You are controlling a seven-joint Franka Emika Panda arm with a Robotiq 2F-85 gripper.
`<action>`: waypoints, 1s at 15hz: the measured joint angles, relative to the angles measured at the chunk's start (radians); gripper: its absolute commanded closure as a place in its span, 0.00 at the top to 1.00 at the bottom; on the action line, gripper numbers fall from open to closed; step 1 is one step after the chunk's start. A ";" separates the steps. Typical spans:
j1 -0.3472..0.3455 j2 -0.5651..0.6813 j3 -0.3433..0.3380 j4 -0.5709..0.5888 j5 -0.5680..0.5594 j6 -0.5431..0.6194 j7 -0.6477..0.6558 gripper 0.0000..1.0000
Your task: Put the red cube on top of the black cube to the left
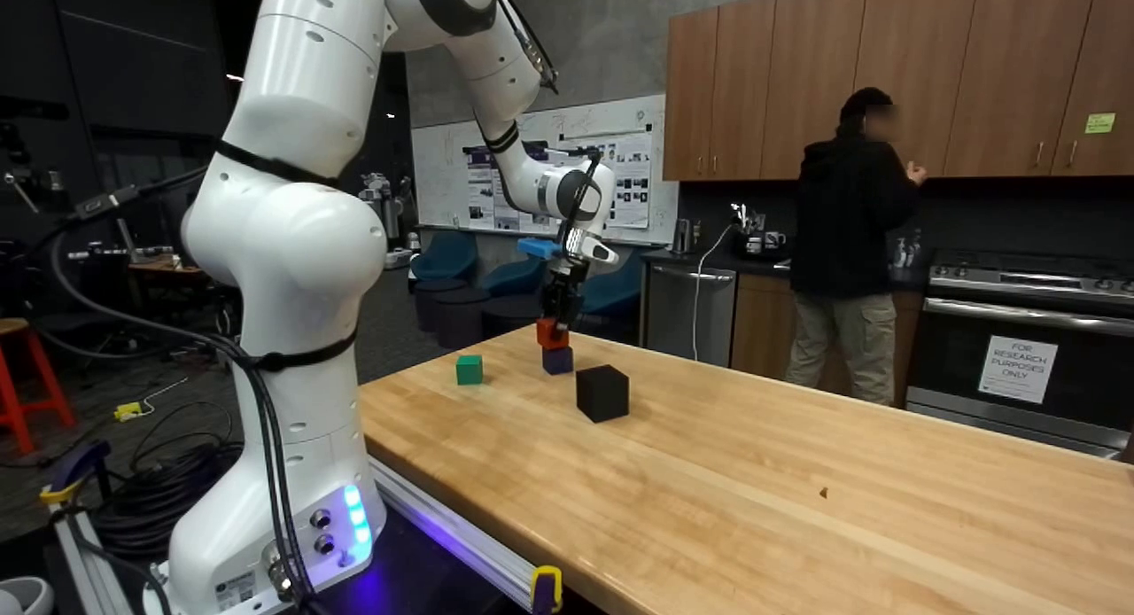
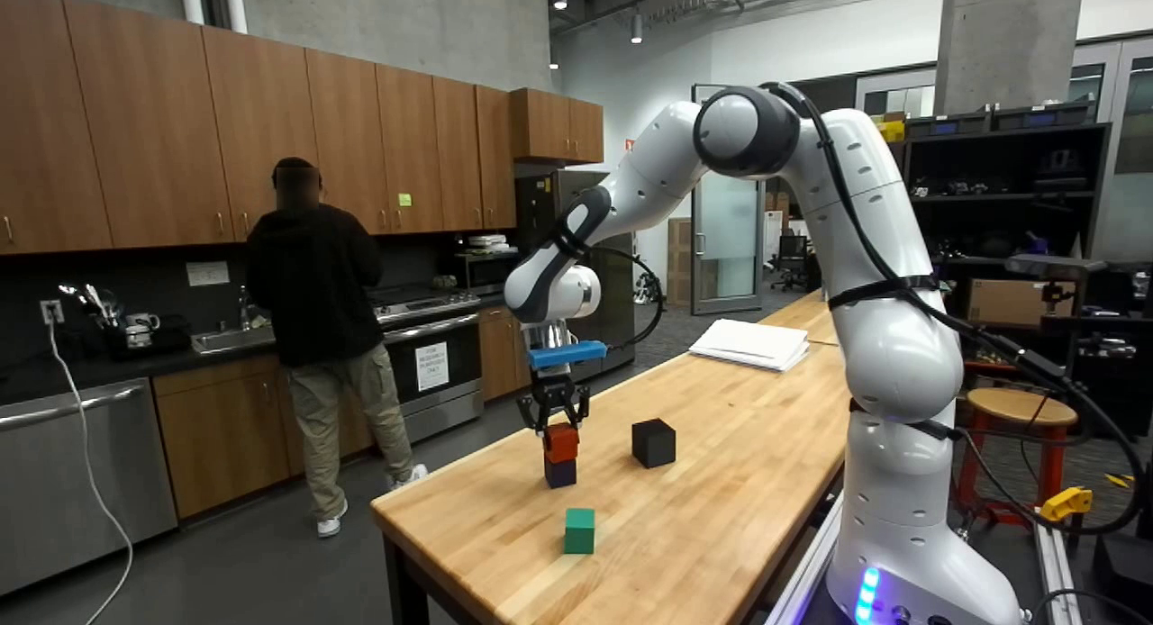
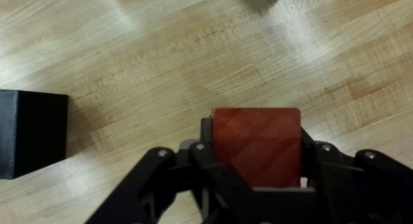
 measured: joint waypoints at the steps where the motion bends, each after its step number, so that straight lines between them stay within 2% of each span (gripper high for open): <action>1: 0.000 0.002 0.000 0.000 0.000 0.000 0.007 0.30; 15: 0.000 0.019 -0.002 0.009 0.017 0.040 0.034 0.30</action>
